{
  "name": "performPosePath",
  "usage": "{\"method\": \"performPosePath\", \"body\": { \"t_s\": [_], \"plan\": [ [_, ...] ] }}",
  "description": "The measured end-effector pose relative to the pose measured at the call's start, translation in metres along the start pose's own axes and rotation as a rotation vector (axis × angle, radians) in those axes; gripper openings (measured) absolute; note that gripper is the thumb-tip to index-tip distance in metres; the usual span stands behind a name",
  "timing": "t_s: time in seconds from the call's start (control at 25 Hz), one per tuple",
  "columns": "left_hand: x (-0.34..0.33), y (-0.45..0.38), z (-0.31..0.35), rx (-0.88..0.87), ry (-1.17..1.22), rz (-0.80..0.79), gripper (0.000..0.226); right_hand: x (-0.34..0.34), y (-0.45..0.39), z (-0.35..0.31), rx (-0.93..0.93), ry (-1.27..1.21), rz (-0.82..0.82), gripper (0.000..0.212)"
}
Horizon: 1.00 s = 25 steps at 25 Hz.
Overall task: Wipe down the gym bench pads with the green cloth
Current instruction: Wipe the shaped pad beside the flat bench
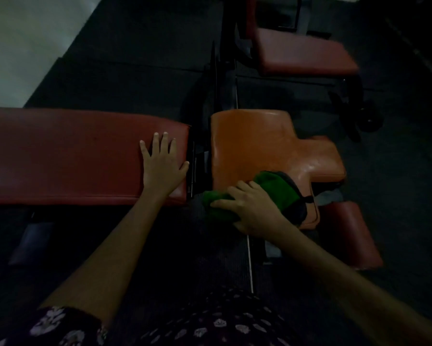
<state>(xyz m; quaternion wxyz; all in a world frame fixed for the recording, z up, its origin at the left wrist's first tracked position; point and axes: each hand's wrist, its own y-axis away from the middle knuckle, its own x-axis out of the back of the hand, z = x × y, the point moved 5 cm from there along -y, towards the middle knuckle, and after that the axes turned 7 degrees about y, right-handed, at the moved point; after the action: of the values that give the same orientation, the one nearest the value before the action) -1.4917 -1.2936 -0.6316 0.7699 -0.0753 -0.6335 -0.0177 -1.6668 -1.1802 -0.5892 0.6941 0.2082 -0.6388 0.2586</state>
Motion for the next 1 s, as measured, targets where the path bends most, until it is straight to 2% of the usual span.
{"method": "performPosePath", "body": {
  "t_s": [0.08, 0.24, 0.28, 0.44, 0.48, 0.6, 0.68, 0.8, 0.88, 1.0],
  "plan": [
    [0.0, 0.0, 0.0, -0.001, -0.005, 0.0, 0.069, 0.004, 0.029, 0.021, 0.016, 0.016, 0.0, 0.064],
    [0.0, 0.0, 0.002, 0.002, -0.027, -0.008, 0.069, 0.008, 0.055, 0.078, -0.388, -0.058, 0.051, 0.059],
    [0.001, 0.0, 0.003, 0.006, -0.027, -0.008, 0.069, 0.006, 0.05, 0.07, -0.39, -0.049, 0.083, 0.057],
    [0.003, 0.001, 0.004, 0.001, -0.027, -0.006, 0.069, -0.005, 0.015, 0.017, -0.143, 0.038, 0.1, 0.055],
    [0.004, 0.001, 0.004, 0.001, -0.024, -0.005, 0.069, -0.002, -0.002, 0.022, -0.182, 0.034, 0.088, 0.053],
    [0.004, 0.001, 0.002, 0.0, -0.01, -0.008, 0.068, 0.0, -0.054, 0.06, -0.505, 0.007, 0.012, 0.047],
    [0.004, 0.001, 0.001, 0.004, 0.007, -0.005, 0.068, 0.001, -0.07, 0.063, -0.58, 0.016, -0.018, 0.045],
    [0.002, 0.001, 0.001, 0.003, 0.013, 0.001, 0.068, -0.001, -0.052, 0.025, -0.319, 0.043, -0.072, 0.047],
    [0.002, 0.0, 0.0, 0.0, 0.015, 0.006, 0.069, 0.003, -0.011, 0.001, -0.129, -0.009, -0.023, 0.051],
    [0.002, 0.001, -0.001, -0.004, 0.003, 0.007, 0.069, 0.004, 0.051, 0.023, -0.06, -0.077, 0.029, 0.055]
  ]
}}
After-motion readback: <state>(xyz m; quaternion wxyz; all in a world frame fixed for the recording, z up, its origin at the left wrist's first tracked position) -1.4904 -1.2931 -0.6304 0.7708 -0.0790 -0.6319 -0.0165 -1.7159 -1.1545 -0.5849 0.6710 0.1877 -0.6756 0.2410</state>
